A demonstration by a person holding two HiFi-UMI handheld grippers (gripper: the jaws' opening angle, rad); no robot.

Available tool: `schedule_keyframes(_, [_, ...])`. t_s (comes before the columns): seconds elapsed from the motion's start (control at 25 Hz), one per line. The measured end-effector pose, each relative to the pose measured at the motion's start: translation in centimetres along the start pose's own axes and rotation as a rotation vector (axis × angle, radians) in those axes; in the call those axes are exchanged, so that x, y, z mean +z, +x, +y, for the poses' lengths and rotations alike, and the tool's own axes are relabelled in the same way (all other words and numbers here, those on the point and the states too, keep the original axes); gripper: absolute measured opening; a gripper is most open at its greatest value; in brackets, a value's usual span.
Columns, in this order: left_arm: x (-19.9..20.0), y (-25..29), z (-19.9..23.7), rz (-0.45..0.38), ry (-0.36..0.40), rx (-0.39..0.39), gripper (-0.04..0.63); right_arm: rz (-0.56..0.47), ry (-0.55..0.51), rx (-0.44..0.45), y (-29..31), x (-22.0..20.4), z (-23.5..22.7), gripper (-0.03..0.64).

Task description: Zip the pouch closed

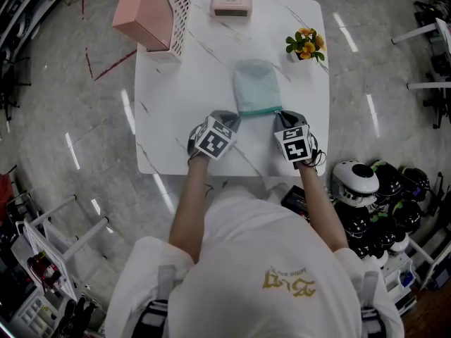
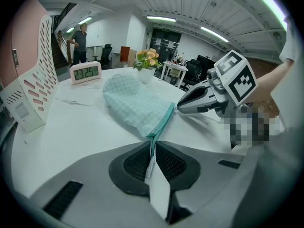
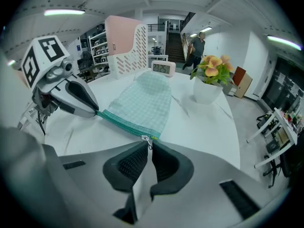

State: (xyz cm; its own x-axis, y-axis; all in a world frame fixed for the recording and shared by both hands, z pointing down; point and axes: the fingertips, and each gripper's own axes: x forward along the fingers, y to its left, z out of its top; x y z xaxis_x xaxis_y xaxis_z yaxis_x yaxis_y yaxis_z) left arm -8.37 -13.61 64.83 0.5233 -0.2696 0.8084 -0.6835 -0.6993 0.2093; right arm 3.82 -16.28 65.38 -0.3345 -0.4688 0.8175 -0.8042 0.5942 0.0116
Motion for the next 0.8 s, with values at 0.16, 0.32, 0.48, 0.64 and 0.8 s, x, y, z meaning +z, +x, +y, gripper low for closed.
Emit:
schedule_keyframes(0.16, [1.0,-1.4,0.3,-0.088,-0.054,0.083,0.148,-0.057,0.099,-0.007,-1.7,0.1,-1.6,0.041])
schedule_keyframes(0.32, [2.7,-3.8,0.1,-0.203,-0.135,0.161,0.139,-0.159,0.187,0.002,-4.3,1.4,-3.1,0.014])
schedule_keyframes(0.48, [5.3,-7.0,-1.1,-0.336,-0.182,0.244,0.070,-0.318,0.210,0.046,-8.4,4.7,-3.5,0.012])
schedule_keyframes(0.64, [8.1,-10.6,-3.7,-0.473,-0.252,0.278,0.018,-0.453,0.220,0.109,-13.2,7.5,-3.2,0.012])
schedule_keyframes(0.8, [10.2,-13.8,-5.8,-0.606,-0.331,0.319,0.018,-0.543,0.229,0.182,-16.8,9.0,-3.1,0.012])
